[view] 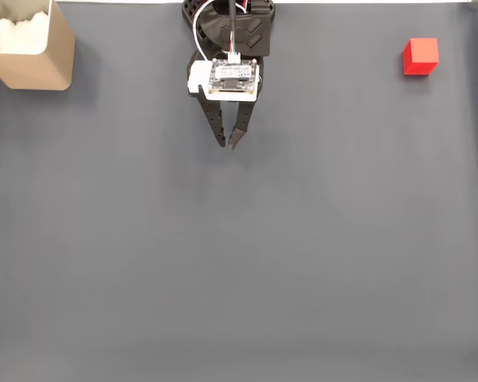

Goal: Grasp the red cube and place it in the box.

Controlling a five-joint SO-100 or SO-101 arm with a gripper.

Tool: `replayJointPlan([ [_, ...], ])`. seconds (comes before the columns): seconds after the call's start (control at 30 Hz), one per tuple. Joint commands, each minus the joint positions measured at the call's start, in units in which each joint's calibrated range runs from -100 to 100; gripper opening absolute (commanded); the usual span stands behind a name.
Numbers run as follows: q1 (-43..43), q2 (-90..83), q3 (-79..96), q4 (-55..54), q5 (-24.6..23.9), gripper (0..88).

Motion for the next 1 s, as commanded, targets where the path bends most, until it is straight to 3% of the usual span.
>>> replayJointPlan([
  [0.0,-0.11,2.42,-5.23,-1.74,0.63,0.2],
  [0.97,-2.88,25.21,-28.95,-3.22,2.34,0.5],
])
